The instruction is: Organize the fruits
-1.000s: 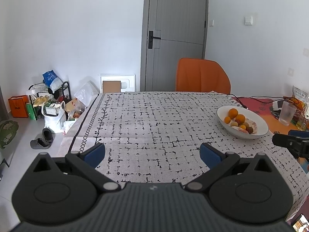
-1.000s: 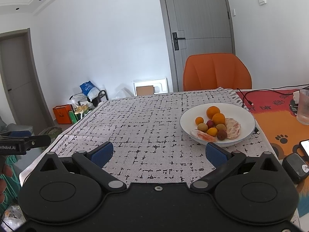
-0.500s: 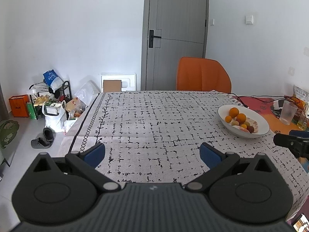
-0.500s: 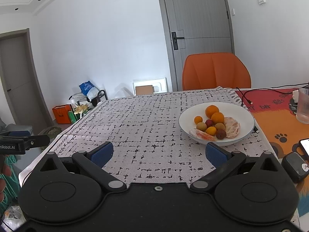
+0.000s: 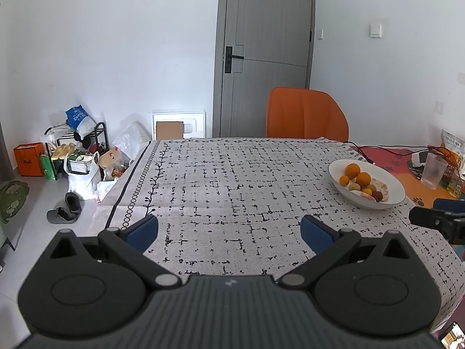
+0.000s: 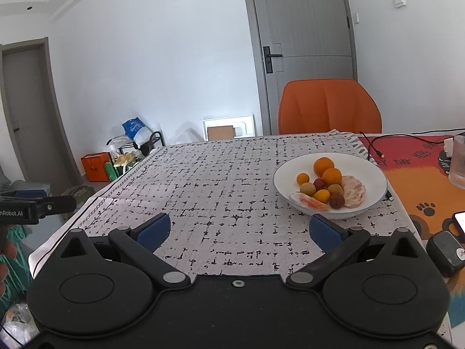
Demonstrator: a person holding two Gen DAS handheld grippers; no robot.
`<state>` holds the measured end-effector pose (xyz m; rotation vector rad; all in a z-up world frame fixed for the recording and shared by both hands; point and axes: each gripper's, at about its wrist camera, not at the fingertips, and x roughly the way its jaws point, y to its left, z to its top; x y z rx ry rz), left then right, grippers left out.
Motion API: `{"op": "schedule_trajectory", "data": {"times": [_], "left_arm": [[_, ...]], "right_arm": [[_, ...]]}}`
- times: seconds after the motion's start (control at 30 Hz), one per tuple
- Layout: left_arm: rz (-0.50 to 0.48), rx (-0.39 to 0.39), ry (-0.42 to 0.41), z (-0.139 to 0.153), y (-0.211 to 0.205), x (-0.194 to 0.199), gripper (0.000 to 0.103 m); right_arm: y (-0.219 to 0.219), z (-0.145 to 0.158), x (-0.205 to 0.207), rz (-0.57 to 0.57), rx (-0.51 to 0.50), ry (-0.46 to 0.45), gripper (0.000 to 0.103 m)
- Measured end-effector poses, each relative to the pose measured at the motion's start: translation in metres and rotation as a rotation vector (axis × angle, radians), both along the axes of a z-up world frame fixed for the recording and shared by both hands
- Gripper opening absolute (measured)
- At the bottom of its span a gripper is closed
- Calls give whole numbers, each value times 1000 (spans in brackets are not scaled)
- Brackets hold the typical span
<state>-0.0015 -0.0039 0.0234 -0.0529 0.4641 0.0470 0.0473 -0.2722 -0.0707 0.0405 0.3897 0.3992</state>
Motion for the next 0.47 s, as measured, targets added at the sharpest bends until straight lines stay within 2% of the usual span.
{"op": "schedule_trajectory", "data": {"times": [0.47], "left_arm": [[-21,9,10,-2,-5,1,103]], "right_arm": [[-2,-4,3,-6,5,13,103]]}}
